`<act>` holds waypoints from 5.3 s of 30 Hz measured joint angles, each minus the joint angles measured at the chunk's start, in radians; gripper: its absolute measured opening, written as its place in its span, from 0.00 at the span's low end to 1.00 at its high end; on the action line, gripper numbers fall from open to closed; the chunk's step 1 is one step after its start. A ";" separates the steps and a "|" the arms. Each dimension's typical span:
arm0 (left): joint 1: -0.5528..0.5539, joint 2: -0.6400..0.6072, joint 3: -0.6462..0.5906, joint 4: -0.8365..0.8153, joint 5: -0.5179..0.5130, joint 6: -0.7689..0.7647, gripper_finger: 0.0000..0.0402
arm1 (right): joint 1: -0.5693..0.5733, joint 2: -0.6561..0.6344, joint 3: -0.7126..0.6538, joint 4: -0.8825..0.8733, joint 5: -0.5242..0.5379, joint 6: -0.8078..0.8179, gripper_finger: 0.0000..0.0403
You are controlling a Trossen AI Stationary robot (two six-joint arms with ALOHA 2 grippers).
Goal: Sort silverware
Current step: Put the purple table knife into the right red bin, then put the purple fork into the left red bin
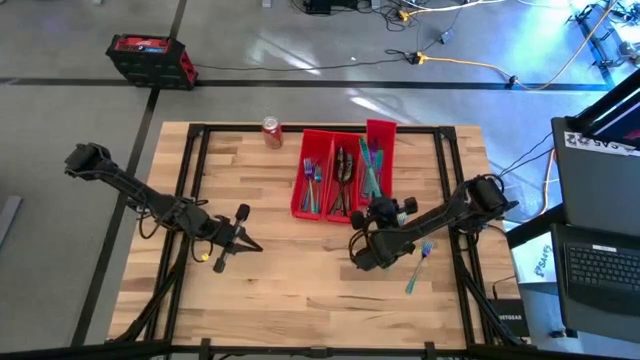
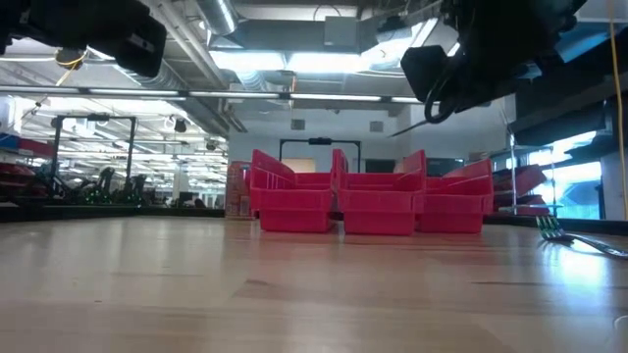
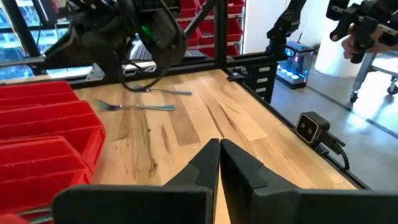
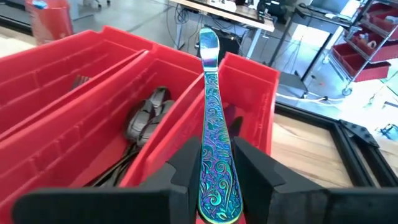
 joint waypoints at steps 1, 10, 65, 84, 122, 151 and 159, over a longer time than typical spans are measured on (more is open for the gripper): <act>0.000 0.000 0.000 -0.001 0.000 -0.003 0.00 | -0.002 -0.008 -0.007 0.000 0.000 0.000 0.15; 0.000 0.000 0.000 -0.005 -0.009 -0.017 0.00 | -0.043 -0.099 -0.092 0.000 -0.026 -0.004 0.15; -0.003 0.000 0.000 -0.029 -0.079 -0.047 0.00 | -0.412 -0.157 -0.136 0.507 -0.166 -0.319 0.16; -0.003 0.000 0.000 -0.073 -0.079 -0.047 0.00 | -0.417 -0.157 -0.136 0.531 -0.192 -0.347 0.16; -0.003 0.000 0.000 -0.073 -0.079 -0.047 0.00 | -0.417 -0.157 -0.136 0.528 -0.183 -0.369 0.31; -0.003 0.252 0.001 0.314 -0.067 -0.056 0.00 | -0.119 -0.184 0.109 0.145 -0.529 -0.502 0.31; -0.003 0.410 0.101 0.290 -0.057 -0.043 0.00 | -0.060 -0.186 0.108 0.228 -0.581 -0.556 0.31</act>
